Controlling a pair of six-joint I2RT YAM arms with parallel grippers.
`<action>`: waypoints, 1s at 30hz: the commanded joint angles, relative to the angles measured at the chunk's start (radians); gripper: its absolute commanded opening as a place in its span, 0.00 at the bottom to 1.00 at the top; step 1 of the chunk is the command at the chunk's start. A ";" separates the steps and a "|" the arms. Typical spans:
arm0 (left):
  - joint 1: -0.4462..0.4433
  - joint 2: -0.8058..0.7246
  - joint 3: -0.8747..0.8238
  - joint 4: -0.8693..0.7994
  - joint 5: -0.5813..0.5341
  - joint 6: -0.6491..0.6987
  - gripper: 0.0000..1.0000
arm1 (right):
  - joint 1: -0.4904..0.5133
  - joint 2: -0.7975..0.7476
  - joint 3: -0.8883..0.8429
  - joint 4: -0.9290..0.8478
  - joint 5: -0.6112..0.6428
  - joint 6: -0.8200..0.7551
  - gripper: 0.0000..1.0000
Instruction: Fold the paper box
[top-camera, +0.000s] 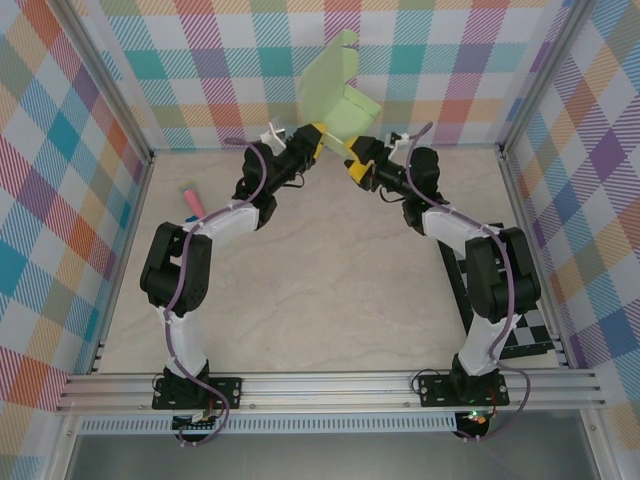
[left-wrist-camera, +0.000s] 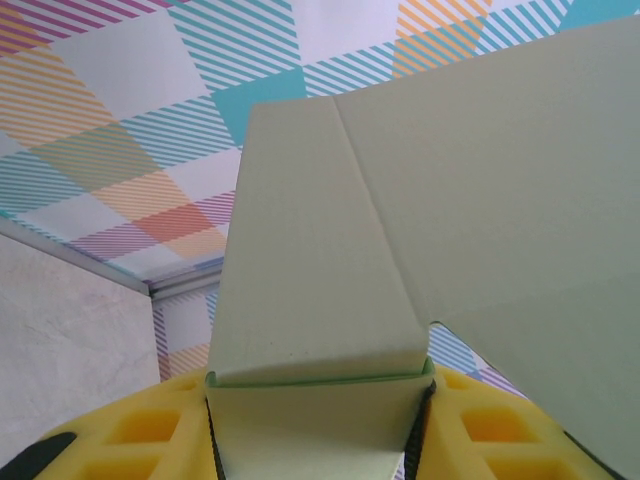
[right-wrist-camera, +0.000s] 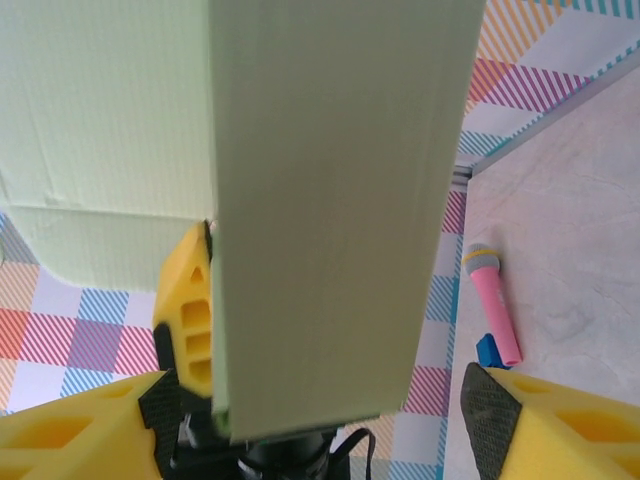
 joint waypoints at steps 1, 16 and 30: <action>-0.021 -0.025 0.011 0.072 0.011 -0.002 0.31 | 0.003 0.047 0.074 0.062 -0.018 0.029 0.73; -0.039 -0.031 0.001 0.045 -0.003 -0.010 0.31 | 0.024 0.039 0.159 -0.086 -0.025 -0.101 0.62; -0.040 -0.028 0.001 0.037 -0.003 -0.032 0.31 | 0.031 0.035 0.132 -0.041 -0.015 -0.110 0.46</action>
